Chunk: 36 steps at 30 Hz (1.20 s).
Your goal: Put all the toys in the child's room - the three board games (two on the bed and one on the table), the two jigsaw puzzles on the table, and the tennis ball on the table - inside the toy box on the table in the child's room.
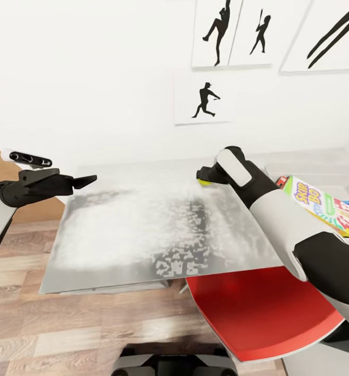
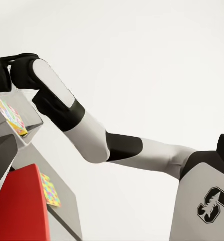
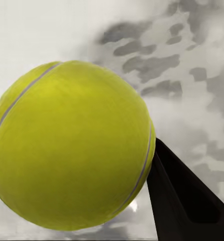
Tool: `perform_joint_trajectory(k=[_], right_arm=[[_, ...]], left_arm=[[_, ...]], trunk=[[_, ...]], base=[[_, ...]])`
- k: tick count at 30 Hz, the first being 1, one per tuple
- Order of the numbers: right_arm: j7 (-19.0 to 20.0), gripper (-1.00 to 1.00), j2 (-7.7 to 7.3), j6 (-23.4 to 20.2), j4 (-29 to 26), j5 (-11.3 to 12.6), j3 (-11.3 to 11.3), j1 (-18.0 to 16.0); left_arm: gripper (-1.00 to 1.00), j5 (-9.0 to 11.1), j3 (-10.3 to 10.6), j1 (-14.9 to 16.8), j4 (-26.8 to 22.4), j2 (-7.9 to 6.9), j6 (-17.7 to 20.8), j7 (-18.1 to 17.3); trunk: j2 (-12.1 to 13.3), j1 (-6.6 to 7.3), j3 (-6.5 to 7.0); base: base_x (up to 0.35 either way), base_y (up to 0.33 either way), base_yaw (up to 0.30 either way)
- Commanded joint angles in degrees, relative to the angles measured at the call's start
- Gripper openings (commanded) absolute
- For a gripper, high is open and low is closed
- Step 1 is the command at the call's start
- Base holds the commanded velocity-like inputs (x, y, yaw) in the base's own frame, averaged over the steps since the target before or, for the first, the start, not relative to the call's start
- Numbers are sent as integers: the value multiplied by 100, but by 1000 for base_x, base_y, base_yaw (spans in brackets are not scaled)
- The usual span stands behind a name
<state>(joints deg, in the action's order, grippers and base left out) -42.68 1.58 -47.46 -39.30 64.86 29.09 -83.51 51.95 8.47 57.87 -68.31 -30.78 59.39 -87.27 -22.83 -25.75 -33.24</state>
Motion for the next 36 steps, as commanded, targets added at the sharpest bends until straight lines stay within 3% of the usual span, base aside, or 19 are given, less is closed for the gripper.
perform_joint_trajectory(k=[1,12,26,36], right_arm=[[-89,-100,-5,-42,-87,73,-16,-7],[-188,-100,-9,-428,-757,54,-415,-7],[-475,-100,-34,-601,-889,46,-686,-16],[-512,-100,-133,-603,-895,44,-809,-16]], left_arm=[[100,5,16,4,2,-7,61,-27],[100,16,19,-3,12,-7,61,-18],[100,41,7,-18,47,-7,61,-18],[100,43,1,-21,55,-9,61,-18]], trunk=[[-9,-3,1],[-9,-3,105],[-9,-3,236],[-9,-3,328]], base=[[-62,0,0],[-27,-172,-6],[-73,-115,-112],[-12,-16,-143]])
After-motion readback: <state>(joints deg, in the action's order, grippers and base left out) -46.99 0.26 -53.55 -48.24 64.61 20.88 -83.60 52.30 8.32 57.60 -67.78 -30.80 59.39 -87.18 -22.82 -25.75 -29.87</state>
